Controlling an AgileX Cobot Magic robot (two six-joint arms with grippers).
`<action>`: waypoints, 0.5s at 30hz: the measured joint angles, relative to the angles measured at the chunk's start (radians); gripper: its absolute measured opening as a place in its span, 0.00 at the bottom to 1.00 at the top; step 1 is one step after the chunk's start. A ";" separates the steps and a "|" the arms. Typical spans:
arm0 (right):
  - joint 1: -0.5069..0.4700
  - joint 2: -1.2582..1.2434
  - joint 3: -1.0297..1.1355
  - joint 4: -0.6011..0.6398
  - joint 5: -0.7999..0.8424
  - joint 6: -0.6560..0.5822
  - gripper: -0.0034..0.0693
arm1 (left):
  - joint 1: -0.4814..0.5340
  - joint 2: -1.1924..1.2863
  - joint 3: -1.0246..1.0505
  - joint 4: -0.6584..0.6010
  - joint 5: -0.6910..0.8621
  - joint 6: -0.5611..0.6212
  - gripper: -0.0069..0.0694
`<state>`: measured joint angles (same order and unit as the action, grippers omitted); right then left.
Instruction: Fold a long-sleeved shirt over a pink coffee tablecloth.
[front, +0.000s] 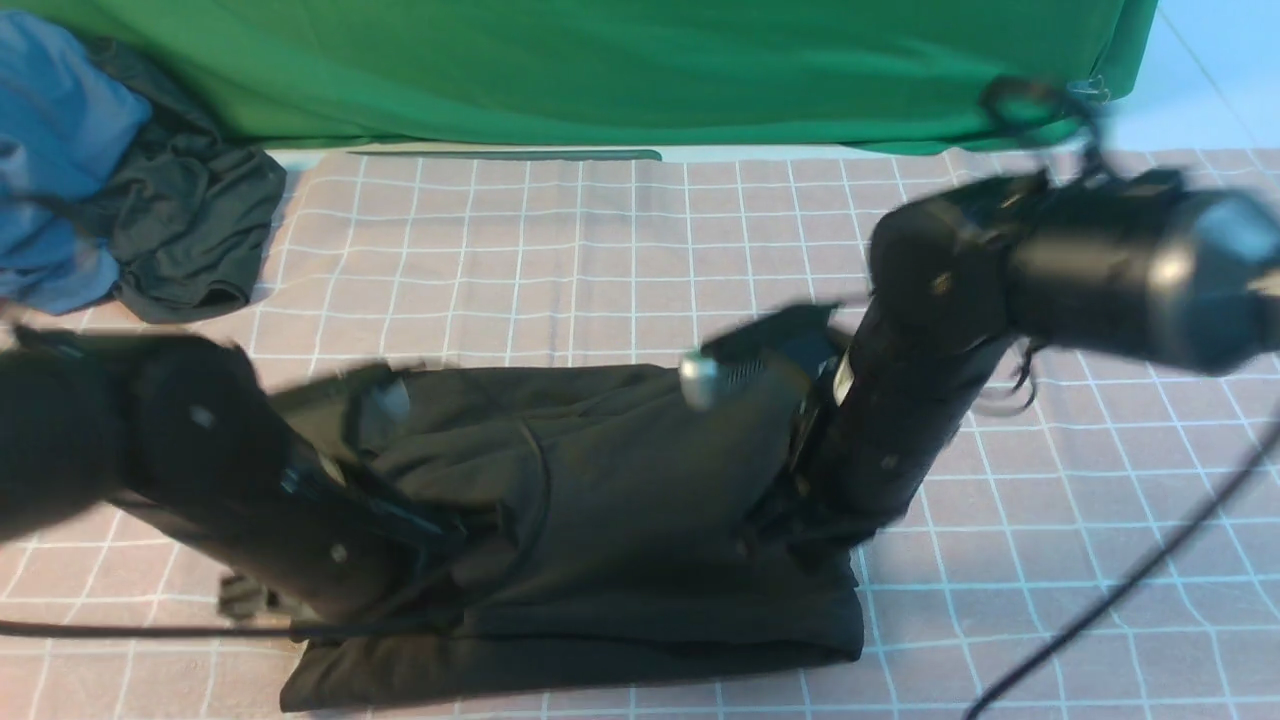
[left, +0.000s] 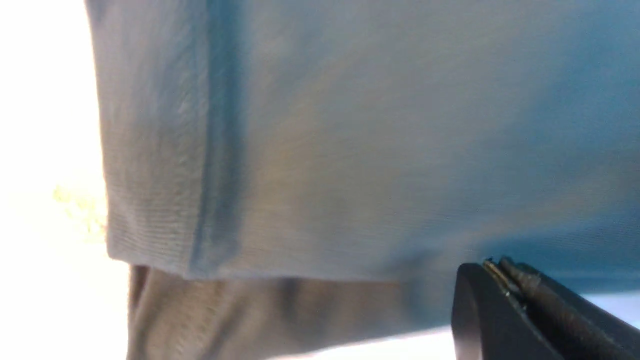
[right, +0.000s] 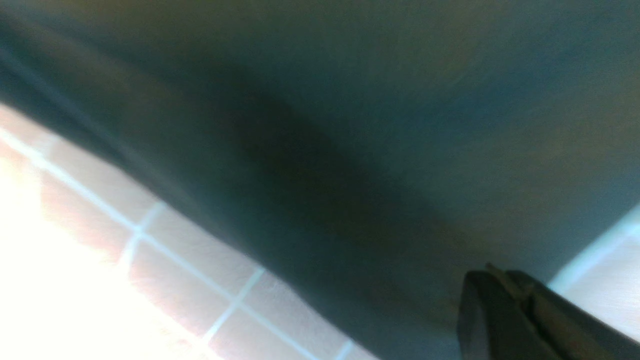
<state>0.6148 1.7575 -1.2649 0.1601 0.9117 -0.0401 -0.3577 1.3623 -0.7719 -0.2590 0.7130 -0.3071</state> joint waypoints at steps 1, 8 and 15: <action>0.000 -0.028 0.000 -0.008 0.000 0.000 0.10 | 0.000 -0.024 -0.006 0.001 0.004 0.000 0.11; 0.000 -0.444 0.000 -0.123 -0.053 0.045 0.10 | 0.000 -0.383 -0.020 0.001 0.033 -0.002 0.11; 0.000 -0.841 0.000 -0.215 -0.175 0.049 0.10 | 0.000 -0.762 -0.020 0.013 0.037 -0.013 0.11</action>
<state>0.6148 0.9160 -1.2649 -0.0549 0.7372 0.0087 -0.3577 0.6000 -0.7916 -0.2456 0.7496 -0.3200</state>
